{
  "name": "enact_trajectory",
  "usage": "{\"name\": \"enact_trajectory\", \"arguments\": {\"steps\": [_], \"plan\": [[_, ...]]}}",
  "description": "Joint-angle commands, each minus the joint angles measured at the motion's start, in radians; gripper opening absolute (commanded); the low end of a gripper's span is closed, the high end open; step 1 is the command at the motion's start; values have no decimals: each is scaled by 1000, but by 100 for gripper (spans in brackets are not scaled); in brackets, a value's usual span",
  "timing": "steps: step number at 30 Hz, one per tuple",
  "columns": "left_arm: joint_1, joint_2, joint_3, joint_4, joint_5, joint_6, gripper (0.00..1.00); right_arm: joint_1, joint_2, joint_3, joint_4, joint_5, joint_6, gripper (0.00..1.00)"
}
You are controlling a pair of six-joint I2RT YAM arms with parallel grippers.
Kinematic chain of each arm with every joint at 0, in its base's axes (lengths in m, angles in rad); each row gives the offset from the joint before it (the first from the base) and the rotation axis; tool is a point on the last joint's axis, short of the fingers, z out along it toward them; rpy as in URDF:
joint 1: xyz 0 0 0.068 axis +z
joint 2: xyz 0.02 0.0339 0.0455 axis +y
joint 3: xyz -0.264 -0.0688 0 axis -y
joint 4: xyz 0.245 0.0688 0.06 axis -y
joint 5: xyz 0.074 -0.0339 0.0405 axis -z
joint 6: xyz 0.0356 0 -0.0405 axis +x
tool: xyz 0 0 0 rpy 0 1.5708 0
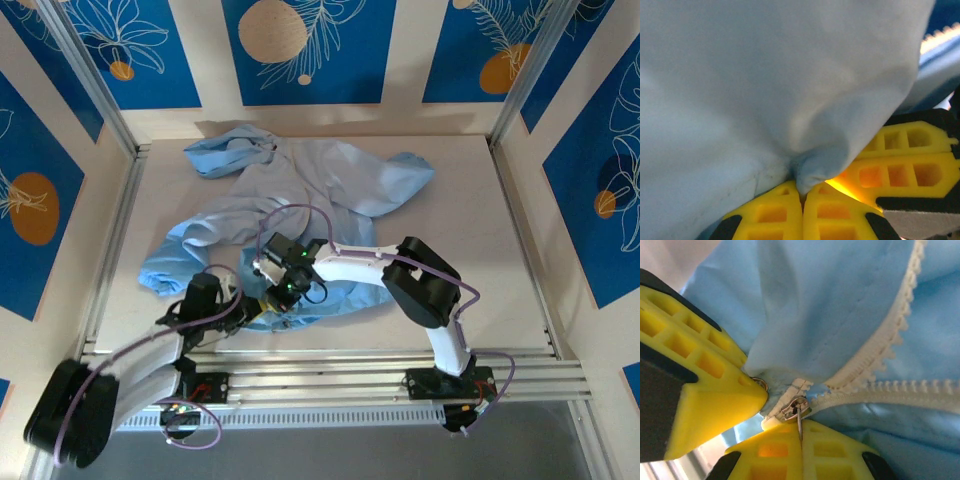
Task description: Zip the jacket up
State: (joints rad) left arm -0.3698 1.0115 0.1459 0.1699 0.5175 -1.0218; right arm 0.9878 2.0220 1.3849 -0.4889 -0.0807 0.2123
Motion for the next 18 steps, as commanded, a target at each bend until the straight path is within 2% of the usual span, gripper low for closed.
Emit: {"name": "enact_trajectory", "arguments": {"steps": [1,8,13,16,18], "plan": [[55,111,62,65,77,94,0,-62,22,76,4,78,13,0],[106,289,252,111,161,155,0,-131,20,169,-64,-1,-56,0],[107,219,277,9,143,165,1,-138,0,167,-97,-108,-139,0],[107,111,263,-102,124,167,14,-147,-13,137,-78,-228,-120,0],[107,25,256,-191,102,164,26,-150,-23,115,-50,-305,-96,0]]}}
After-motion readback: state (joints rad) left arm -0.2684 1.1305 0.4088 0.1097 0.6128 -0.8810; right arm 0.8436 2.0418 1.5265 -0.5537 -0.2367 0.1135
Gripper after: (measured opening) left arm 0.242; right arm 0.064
